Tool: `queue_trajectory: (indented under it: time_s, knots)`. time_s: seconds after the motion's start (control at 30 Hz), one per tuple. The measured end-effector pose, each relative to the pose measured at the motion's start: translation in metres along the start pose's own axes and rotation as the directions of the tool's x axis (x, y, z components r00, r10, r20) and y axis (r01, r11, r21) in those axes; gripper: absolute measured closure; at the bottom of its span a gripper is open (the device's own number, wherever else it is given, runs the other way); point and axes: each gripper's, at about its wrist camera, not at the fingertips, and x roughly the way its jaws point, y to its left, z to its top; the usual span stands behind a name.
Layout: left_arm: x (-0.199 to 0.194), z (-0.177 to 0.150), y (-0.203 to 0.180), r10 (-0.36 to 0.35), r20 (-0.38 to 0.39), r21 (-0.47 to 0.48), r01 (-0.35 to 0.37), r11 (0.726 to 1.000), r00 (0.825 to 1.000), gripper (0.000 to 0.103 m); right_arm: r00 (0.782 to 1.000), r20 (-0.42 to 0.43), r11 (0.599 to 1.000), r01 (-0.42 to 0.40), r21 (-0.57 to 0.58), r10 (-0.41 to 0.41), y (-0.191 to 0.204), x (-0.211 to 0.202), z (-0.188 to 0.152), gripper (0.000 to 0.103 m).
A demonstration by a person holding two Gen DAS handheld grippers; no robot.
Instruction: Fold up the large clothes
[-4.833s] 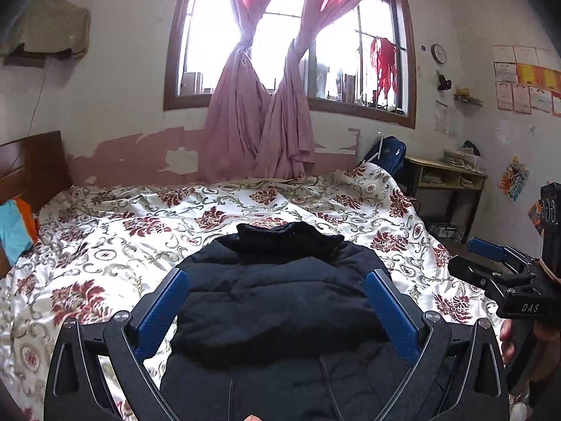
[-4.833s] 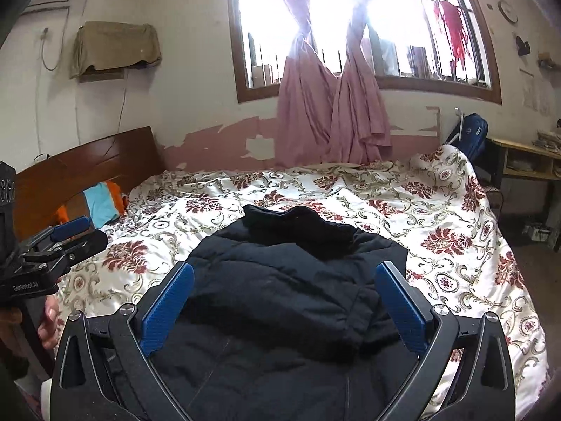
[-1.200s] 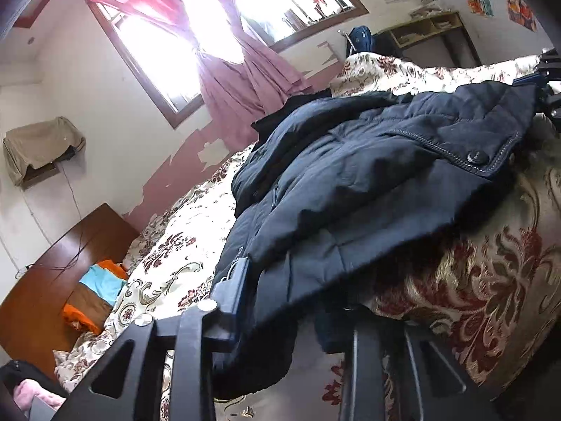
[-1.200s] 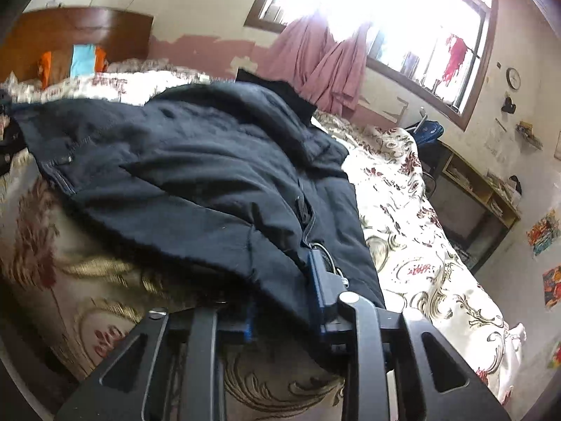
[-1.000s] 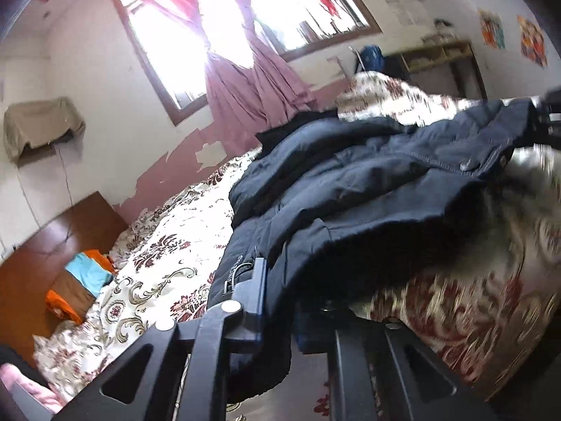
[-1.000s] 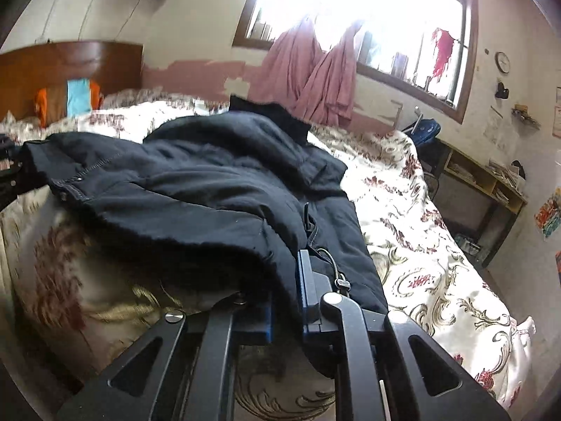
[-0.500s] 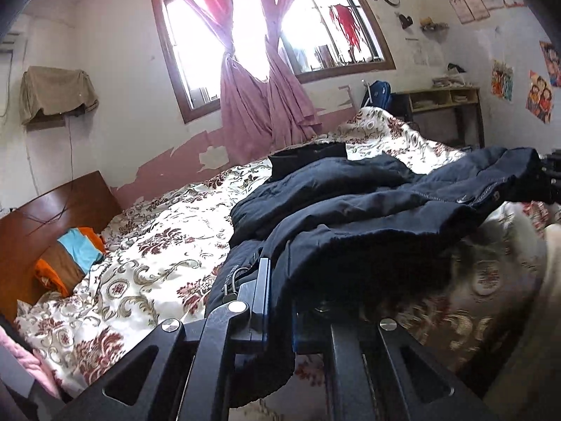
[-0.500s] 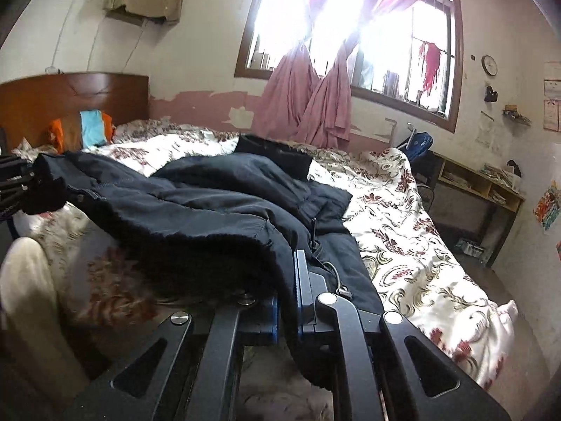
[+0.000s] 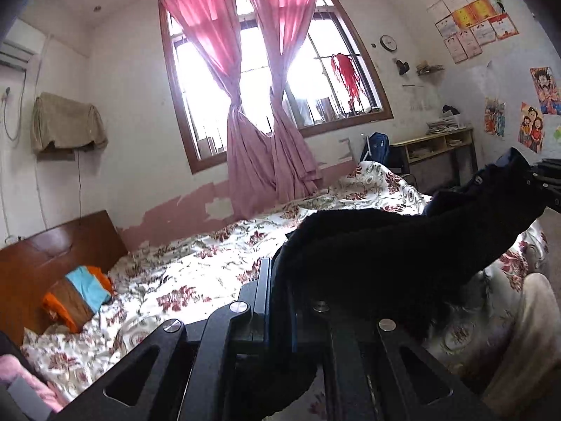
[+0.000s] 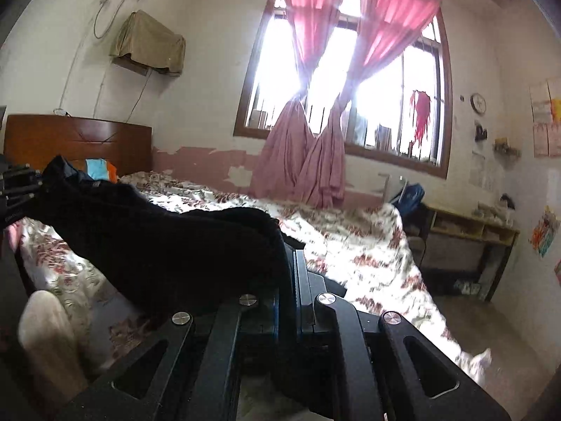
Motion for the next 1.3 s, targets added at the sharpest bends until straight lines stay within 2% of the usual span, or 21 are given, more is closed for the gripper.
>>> queue_trajectory:
  time_s: [0.13,0.27,0.4,0.5,0.67,0.93,1.07,1.3]
  knots:
    - [0.032,0.020,0.002,0.022,0.032,0.019,-0.023,1.000,0.999,0.096,0.999,0.035,0.999,0.028,-0.035,-0.027,0.000,0.038,0.022,0.097]
    - [0.079,0.044,0.009,0.034,0.068,-0.002,-0.034,0.999,0.997,0.096,0.998,0.047,0.999,0.043,-0.015,-0.042,-0.010,0.090,0.049,0.097]
    - [0.136,0.069,0.014,0.035,0.074,-0.011,-0.034,0.999,0.997,0.096,0.999,0.019,0.999,0.050,0.000,-0.050,-0.022,0.155,0.069,0.097]
    - [0.176,0.081,0.012,0.051,0.074,0.019,-0.053,0.998,0.996,0.096,0.999,-0.010,0.999,0.051,0.004,-0.051,-0.029,0.209,0.080,0.097]
    - [0.243,0.090,0.011,0.061,0.038,0.039,-0.062,0.997,0.997,0.096,0.997,-0.063,0.999,0.049,0.003,-0.048,-0.031,0.289,0.086,0.097]
    - [0.355,0.072,0.001,0.064,-0.083,0.000,-0.064,0.998,0.995,0.096,0.985,-0.158,0.997,0.062,-0.050,-0.070,-0.013,0.414,0.071,0.098]
    - [0.404,0.054,0.001,0.048,-0.160,-0.047,-0.057,0.997,0.986,0.096,0.977,-0.199,0.995,0.067,-0.076,-0.081,-0.001,0.460,0.056,0.098]
    - [0.467,0.023,0.003,0.033,-0.251,-0.089,-0.057,0.994,0.967,0.096,0.959,-0.269,0.994,0.065,-0.091,-0.087,0.007,0.520,0.033,0.098]
